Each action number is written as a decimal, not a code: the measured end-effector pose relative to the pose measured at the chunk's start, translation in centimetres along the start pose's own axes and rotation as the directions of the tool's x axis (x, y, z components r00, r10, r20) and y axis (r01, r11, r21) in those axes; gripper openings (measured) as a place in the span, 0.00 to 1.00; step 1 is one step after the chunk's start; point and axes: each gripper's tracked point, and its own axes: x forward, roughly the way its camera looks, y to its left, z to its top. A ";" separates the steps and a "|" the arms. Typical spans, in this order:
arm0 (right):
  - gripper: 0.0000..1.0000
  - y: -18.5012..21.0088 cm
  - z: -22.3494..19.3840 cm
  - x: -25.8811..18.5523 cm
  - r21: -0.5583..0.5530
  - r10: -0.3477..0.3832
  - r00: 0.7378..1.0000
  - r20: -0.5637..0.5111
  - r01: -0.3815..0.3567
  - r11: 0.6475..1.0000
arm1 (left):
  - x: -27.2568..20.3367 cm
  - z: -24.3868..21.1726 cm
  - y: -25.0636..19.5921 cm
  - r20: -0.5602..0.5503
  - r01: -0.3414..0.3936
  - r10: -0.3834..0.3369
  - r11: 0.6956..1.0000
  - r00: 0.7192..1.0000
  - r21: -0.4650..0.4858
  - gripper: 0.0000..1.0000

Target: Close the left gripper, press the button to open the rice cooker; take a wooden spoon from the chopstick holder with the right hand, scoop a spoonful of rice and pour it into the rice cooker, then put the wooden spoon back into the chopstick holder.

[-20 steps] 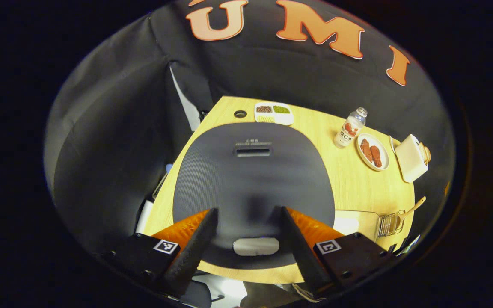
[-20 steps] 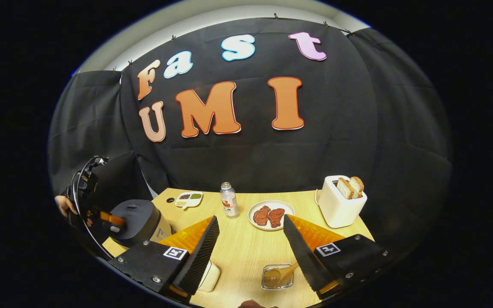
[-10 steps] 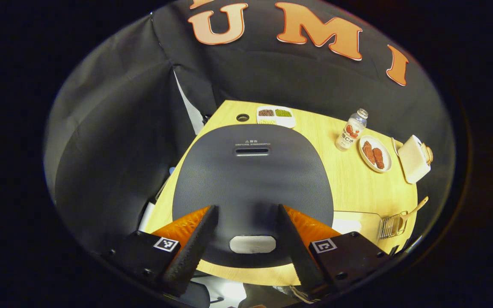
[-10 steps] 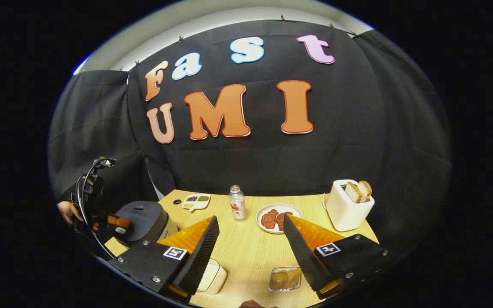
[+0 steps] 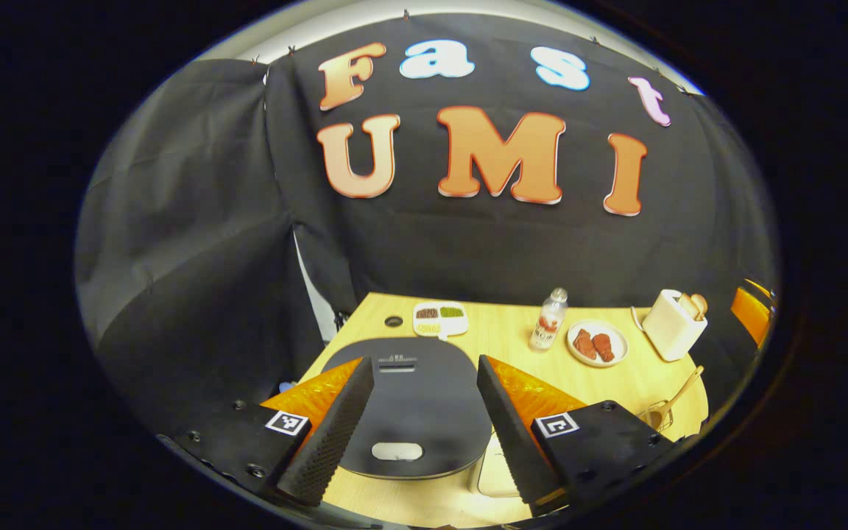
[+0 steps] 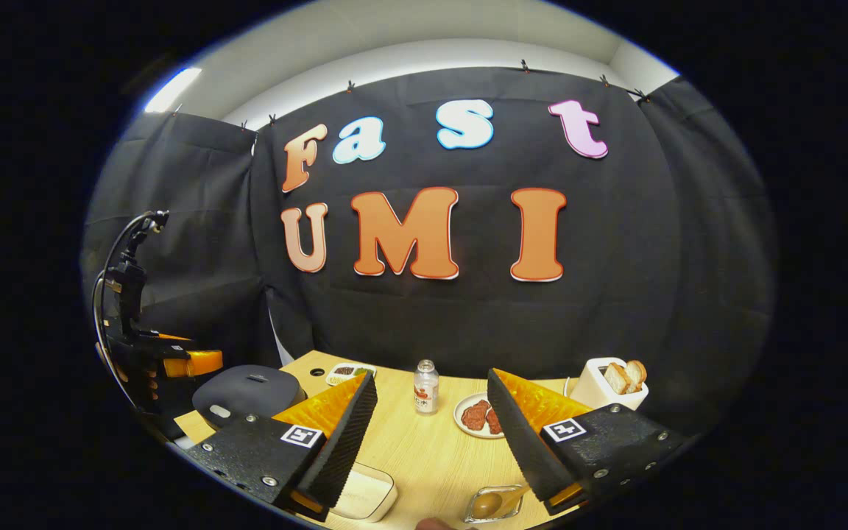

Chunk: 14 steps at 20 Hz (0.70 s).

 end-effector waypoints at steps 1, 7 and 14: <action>0.94 0.1 0.7 -0.1 -0.003 0.003 1.000 0.018 -0.003 1.000 | -0.8 1.0 -0.5 0.033 0.012 -0.012 1.000 0.999 -0.003 0.99; 0.93 2.1 4.8 -1.4 0.005 0.043 0.994 0.103 -0.044 0.999 | -5.5 6.1 -1.4 0.262 0.037 -0.043 0.999 0.964 0.029 0.94; 0.93 3.4 5.1 -1.9 0.013 0.050 0.983 0.176 -0.053 0.999 | -8.9 7.6 -3.4 0.438 0.053 -0.084 0.995 0.895 0.084 0.94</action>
